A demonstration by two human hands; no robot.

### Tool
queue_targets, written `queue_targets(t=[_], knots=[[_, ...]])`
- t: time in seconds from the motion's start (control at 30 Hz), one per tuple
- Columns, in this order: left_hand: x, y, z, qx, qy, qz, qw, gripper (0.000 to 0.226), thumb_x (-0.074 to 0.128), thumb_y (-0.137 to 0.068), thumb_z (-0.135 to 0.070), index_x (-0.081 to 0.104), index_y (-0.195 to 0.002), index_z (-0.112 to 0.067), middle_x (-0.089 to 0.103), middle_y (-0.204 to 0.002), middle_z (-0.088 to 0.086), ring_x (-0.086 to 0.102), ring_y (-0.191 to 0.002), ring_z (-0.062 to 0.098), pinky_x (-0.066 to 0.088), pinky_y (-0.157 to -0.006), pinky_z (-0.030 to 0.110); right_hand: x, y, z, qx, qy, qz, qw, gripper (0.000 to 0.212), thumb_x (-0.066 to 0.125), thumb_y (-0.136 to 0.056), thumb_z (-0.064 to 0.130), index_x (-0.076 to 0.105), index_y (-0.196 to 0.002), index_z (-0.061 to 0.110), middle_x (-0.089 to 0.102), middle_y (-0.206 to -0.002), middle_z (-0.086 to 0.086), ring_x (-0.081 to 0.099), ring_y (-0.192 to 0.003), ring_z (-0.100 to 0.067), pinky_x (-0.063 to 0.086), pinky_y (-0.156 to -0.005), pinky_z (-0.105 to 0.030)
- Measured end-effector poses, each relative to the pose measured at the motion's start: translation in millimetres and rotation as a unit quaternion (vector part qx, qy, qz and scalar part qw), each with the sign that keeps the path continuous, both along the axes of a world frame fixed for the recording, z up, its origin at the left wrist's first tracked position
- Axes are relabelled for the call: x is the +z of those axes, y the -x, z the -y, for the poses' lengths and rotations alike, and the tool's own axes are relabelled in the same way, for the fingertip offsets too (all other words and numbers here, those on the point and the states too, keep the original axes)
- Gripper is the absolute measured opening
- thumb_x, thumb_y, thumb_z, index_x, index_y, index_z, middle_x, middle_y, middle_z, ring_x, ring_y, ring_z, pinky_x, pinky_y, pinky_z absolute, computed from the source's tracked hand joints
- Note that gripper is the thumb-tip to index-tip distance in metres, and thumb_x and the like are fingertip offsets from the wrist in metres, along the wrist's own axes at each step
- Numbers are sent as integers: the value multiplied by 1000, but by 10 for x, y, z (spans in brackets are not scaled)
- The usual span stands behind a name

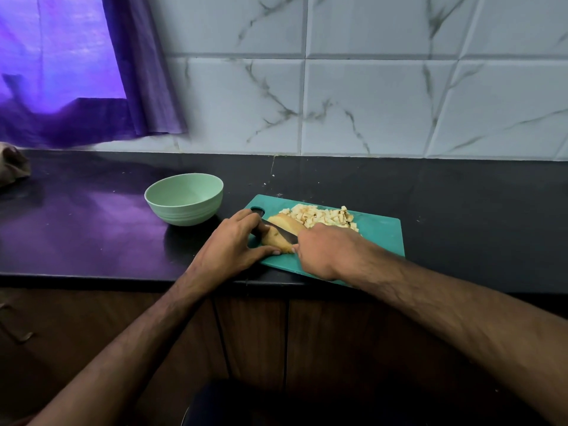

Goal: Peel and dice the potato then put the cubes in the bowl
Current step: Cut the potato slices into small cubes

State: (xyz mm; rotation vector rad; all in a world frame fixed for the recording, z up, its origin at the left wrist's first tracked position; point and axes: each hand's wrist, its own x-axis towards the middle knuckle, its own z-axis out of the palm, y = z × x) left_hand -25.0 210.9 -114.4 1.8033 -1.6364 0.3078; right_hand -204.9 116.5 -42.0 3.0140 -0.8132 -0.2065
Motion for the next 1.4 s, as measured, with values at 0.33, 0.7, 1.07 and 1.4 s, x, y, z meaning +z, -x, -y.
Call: queue_targets(t=[0.33, 0.7, 1.07, 1.4], knots=[[-25, 4, -33, 20, 1, 9, 1000, 41, 84, -74, -50, 55, -90, -27, 59, -95, -10, 61, -85, 5, 56, -73, 29, -183, 630, -71, -14, -48, 12, 999, 34, 33, -110, 42, 55, -99, 19, 57, -87, 1, 58, -76, -12, 44, -63, -31], [-87, -26, -17, 9, 10, 19, 1000, 43, 79, -76, -55, 60, -99, -24, 56, -105, -10, 61, -94, 8, 57, -80, 40, -57, 699, -57, -2, 18, -1, 1000, 34, 30, -109, 46, 50, -96, 21, 54, -83, 4, 52, -73, -9, 42, -65, -33], [-80, 4, -38, -1, 3, 21, 1000, 44, 76, -79, -54, 63, -102, -18, 55, -104, -9, 58, -91, 10, 56, -73, 42, 24, 466, 52, -11, 2, 41, 999, 34, 28, -108, 51, 49, -105, 24, 49, -83, 7, 48, -71, -5, 31, -54, -26], [-71, 7, -43, 11, 2, 24, 1000, 43, 76, -77, -56, 65, -94, -17, 57, -95, -13, 57, -83, 6, 48, -67, 27, -53, 403, 45, 6, 6, 22, 1000, 37, 31, -109, 48, 55, -116, 21, 53, -84, 6, 52, -73, -8, 38, -59, -26]])
